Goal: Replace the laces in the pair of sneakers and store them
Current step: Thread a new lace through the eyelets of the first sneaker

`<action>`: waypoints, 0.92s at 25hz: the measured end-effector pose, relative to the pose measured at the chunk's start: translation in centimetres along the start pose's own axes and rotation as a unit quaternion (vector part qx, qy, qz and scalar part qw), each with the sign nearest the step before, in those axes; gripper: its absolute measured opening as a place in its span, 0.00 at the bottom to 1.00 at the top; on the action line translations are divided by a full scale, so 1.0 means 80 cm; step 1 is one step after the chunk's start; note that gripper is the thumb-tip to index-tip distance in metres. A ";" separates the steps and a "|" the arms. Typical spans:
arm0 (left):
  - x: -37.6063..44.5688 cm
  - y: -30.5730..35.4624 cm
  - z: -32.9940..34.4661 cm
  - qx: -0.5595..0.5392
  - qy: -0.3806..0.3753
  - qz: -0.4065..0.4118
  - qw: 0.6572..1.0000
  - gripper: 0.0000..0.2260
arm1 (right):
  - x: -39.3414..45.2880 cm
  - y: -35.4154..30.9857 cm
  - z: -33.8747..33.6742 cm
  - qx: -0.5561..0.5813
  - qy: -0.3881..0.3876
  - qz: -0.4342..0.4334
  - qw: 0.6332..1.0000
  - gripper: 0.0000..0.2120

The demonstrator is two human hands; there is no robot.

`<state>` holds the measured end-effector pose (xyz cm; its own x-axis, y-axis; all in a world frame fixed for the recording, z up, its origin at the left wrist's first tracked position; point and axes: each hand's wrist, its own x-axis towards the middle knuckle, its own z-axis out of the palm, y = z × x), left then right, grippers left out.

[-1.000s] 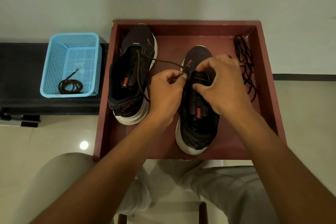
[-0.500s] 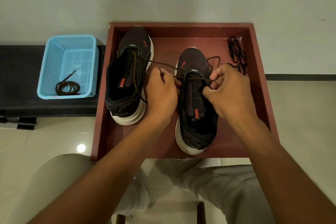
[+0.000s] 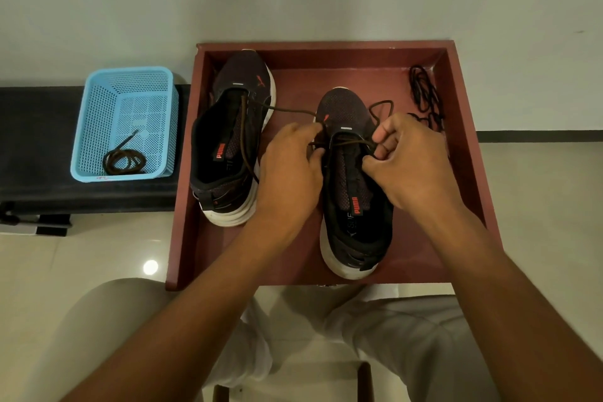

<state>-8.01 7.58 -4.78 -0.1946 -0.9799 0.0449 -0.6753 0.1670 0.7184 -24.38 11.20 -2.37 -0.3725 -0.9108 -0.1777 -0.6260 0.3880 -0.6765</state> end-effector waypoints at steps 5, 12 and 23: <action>0.012 -0.009 0.010 -0.027 0.051 -0.004 0.998 0.04 | 0.003 0.000 -0.001 -0.005 0.020 0.004 1.000 0.12; 0.012 0.004 -0.015 0.009 0.074 -0.022 0.997 0.05 | 0.000 0.001 -0.005 0.002 0.046 0.015 0.999 0.12; 0.021 0.007 -0.055 0.195 0.075 0.107 0.972 0.16 | 0.003 0.001 -0.006 -0.009 0.016 0.003 1.000 0.14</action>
<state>-5.60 5.55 -1.28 -0.2741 -0.9185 0.2849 -0.8552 0.3683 0.3646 -24.84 11.03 -2.13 -0.3983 -0.9034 -0.1591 -0.6356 0.3969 -0.6622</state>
